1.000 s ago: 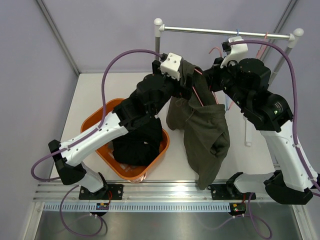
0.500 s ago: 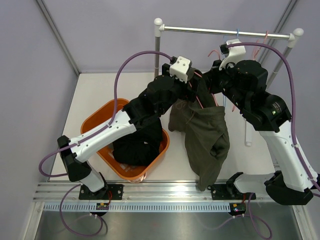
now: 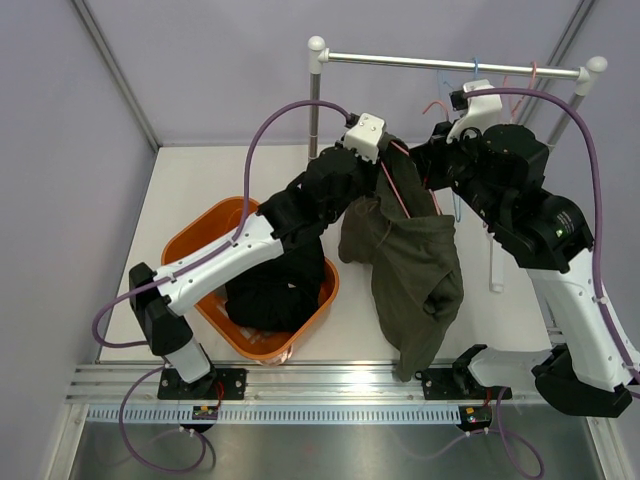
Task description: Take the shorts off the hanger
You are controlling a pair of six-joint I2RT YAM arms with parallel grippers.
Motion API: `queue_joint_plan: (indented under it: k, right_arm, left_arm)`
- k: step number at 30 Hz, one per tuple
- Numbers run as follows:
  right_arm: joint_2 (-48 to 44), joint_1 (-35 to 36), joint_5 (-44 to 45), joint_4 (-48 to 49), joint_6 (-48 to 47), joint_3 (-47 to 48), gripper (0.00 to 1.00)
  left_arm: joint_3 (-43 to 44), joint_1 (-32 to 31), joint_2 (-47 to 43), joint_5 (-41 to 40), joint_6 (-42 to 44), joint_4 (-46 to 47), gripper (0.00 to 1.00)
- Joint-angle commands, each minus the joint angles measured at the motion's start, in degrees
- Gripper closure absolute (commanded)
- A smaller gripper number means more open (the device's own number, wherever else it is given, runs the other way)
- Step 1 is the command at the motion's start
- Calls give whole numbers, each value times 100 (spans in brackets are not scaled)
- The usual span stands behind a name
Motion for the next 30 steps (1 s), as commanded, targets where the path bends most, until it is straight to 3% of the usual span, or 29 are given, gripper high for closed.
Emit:
queue_joint_plan:
  k: [1,2,5,8,15,22,25,30]
  right_arm:
    - [-264,53,-125,302,66,144,100]
    - [-291,53,-160,285,74,126,100]
    - [-353,53,-275,232,136,56,100]
    - [-476,53,-468,249,241,-129,100]
    - [-713,80,-670,293,356,-402,100]
    - [-871,89,-680,364,356,-437,100]
    - [-819,89,-556,416,321,-463,100]
    - [-617,89,-329,566,277,-507,100]
  left_arm:
    - [361,79,-34,-273,93,136,66]
    - [430,105,-34,-317,119,136,76]
    - [562,290,-8,-528,172,127,91]
    - [756,536,106,-704,155,118,96]
    - [1011,1116,466,-529,-3,101,97]
    - [1082,1248,800,-142,-56,31,97]
    - [845,1240,652,288,-109,92,99]
    - [-182,1117,-321,1009,40,574,100]
